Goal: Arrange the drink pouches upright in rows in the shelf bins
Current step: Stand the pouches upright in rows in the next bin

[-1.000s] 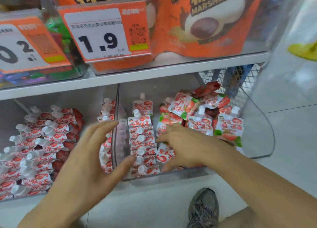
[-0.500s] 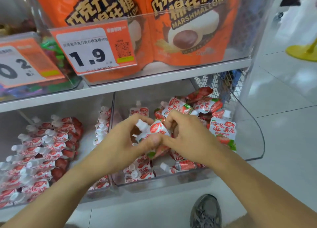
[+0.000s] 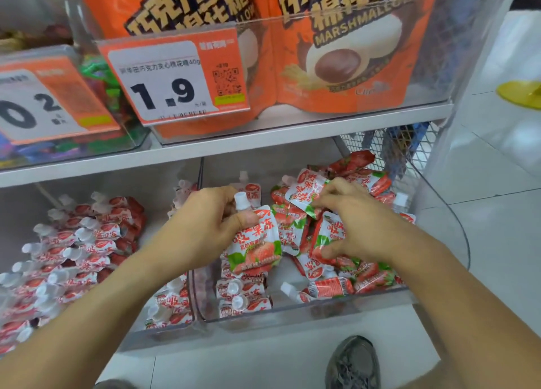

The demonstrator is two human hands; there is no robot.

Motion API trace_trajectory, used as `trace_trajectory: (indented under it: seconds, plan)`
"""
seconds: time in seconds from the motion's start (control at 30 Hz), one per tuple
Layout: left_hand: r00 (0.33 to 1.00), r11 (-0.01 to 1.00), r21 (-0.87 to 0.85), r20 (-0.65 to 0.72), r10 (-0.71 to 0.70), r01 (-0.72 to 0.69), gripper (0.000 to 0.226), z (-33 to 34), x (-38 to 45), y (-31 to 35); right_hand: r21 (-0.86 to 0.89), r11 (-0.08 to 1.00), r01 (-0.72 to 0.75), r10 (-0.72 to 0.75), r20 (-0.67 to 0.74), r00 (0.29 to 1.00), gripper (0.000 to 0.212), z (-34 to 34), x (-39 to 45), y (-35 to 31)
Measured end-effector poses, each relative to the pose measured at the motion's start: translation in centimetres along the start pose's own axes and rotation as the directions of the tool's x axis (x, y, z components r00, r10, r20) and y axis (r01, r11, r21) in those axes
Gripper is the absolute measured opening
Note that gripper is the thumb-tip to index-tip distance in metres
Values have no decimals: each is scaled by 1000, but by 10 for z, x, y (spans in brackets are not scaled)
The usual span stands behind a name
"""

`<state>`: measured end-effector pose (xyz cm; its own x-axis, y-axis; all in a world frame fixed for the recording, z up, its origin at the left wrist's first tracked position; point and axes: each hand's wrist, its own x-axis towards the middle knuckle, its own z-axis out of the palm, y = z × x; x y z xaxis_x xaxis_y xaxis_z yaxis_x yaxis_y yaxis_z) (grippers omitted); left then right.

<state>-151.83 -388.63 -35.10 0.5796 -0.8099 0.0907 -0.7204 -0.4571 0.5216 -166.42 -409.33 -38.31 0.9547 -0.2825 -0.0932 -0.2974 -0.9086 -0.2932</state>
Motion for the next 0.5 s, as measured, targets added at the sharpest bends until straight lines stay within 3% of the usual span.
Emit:
trace_trajectory:
  seconds: [0.33, 0.43, 0.5]
  plan:
    - [998, 999, -36, -61, 17, -19, 31, 8, -2, 9, -110, 989, -100, 95, -50, 994, 74, 3, -5, -5]
    - [1000, 1000, -3, -20, 19, -19, 33, 12, -1, 9, 19, 990, -138, 139, -83, 987, 83, -2, -7, -4]
    - [1000, 999, 41, -5, 30, -30, 35, 15, 1, 7, 93, 989, -118, 128, -110, 986, 69, -6, -13, 0]
